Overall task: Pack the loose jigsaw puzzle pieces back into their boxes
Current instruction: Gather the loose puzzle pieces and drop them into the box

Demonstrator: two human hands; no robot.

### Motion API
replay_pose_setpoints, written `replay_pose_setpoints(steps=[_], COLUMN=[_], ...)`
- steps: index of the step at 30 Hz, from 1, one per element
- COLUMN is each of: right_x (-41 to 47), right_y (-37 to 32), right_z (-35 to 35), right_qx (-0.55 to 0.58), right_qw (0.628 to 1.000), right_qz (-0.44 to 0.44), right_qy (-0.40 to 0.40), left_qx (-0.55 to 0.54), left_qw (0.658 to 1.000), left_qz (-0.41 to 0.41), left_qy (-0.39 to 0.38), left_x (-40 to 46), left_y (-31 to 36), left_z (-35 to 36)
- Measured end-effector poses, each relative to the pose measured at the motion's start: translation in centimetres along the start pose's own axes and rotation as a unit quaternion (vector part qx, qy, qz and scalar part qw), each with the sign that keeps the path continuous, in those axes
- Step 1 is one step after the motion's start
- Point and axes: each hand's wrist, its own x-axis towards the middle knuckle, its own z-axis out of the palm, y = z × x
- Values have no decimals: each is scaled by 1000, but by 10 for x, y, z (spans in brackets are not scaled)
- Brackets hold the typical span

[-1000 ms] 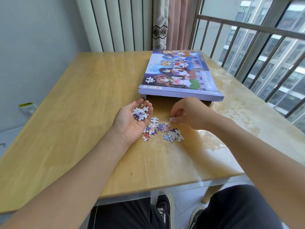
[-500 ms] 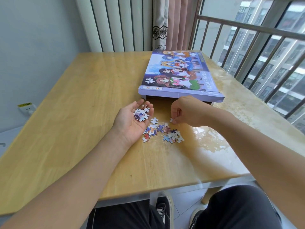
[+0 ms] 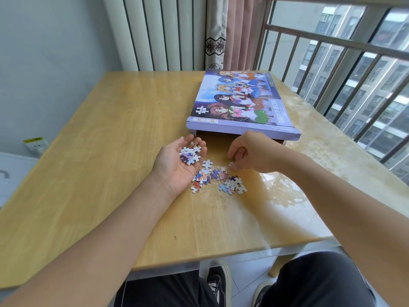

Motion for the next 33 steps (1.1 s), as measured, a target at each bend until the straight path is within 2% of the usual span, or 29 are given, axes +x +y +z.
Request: replay_pose_setpoints(steps=[10,18,20,21,23,25,26,27,29,30,33], right_x=[2,-4,-8,-10,-14,-9,-4,0,3,2,-9], right_y=[-16,-8,-6,-9,-21,-40,-50,-59,-68,-65,-48], right_z=[-9,-3,-7,-10,-15,-15,-12,-11,-14,-16,-12], right_qx=[-72,-35,26,92,270,368,347,276,68,-7,-77], right_qw=[996,999,999,996,962,929,935,956,985,988,995], right_qz=[6,-22,-15,-18,-23,-27,-36,-52,-84,-85,-51], right_qy=[-58,-11,-12,-3,21,38,55,81,134,128,-40], left_qx=[-7,-6,-5,-5,0,13,18,16,-17,-36,-65], left_qw=[1000,1000,1000,1000,1000,1000,1000,1000,1000,999,997], left_qz=[3,5,5,5,1,-2,-3,-3,1,6,21], left_qy=[4,4,2,1,-6,-14,-12,-6,7,12,20], left_x=[-2,-2,-1,0,0,-1,-1,-1,0,1,5], left_y=[1,1,1,1,2,1,0,0,2,5,10], left_z=[1,1,1,0,0,1,1,1,-1,-3,-6])
